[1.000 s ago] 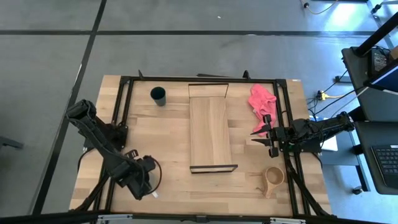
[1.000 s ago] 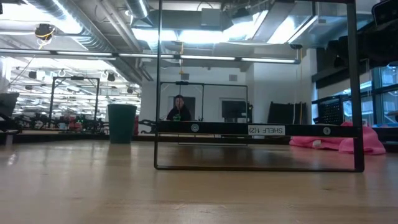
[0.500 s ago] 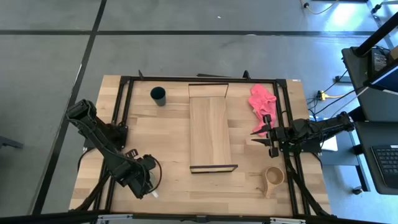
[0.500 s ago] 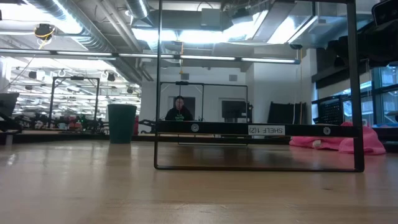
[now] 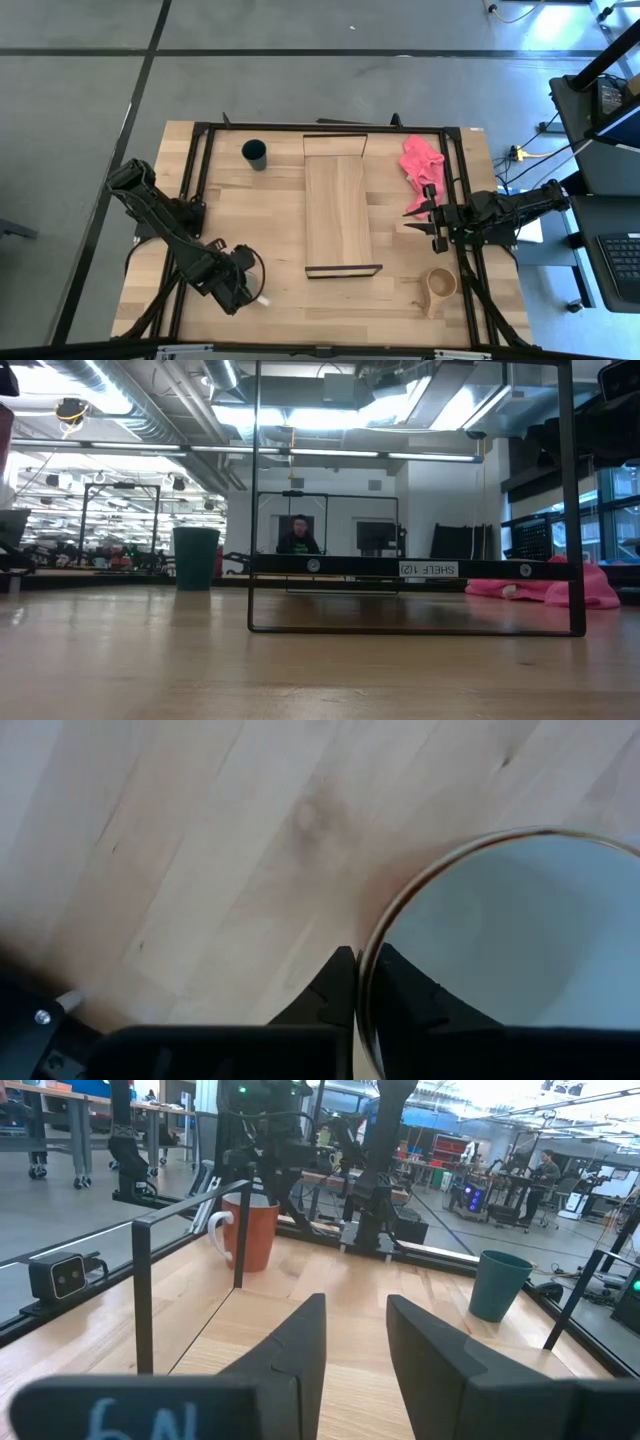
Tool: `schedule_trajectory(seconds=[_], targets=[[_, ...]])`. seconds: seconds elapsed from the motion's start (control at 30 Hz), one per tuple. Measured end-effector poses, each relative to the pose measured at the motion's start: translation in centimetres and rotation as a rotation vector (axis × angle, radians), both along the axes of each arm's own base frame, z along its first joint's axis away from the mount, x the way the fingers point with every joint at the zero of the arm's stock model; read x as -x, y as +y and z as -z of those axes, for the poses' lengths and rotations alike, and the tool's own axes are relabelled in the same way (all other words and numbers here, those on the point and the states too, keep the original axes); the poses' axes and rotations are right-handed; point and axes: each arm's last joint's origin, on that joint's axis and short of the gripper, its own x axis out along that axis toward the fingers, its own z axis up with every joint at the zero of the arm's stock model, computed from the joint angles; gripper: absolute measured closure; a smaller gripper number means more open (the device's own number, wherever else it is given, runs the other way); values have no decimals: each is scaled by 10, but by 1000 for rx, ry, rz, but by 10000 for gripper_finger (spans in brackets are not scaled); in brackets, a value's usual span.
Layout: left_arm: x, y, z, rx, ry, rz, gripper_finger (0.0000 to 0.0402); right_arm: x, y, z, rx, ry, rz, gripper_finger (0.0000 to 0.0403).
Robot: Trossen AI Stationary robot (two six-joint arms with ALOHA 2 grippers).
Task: Stack small to large cups/mugs on shelf
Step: Put the orange mug on the shelf
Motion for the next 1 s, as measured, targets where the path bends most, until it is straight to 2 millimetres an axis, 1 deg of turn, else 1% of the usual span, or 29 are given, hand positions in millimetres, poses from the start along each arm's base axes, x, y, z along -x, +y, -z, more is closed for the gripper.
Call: schedule_trajectory(seconds=[0.17, 0.33, 0.47, 0.57, 0.7, 0.9, 1.0], targets=[[0, 1, 0, -10, -6, -14, 384, 0, 0, 0, 0, -1, 0, 292], [-4, 6, 0, -14, -8, -48, 387, 0, 0, 0, 0, 0, 0, 292], [-7, 11, -2, -20, -18, -69, 388, 0, 0, 0, 0, 0, 0, 292], [-6, 20, -8, -30, -32, -80, 389, 0, 0, 0, 0, 0, 0, 292], [1, 38, -25, -21, -50, -120, 389, 0, 0, 0, 0, 0, 0, 292], [9, 75, -58, 28, -194, -239, 389, 0, 0, 0, 0, 0, 0, 292], [7, 96, -65, 21, -210, -286, 389, 0, 0, 0, 0, 0, 0, 292]])
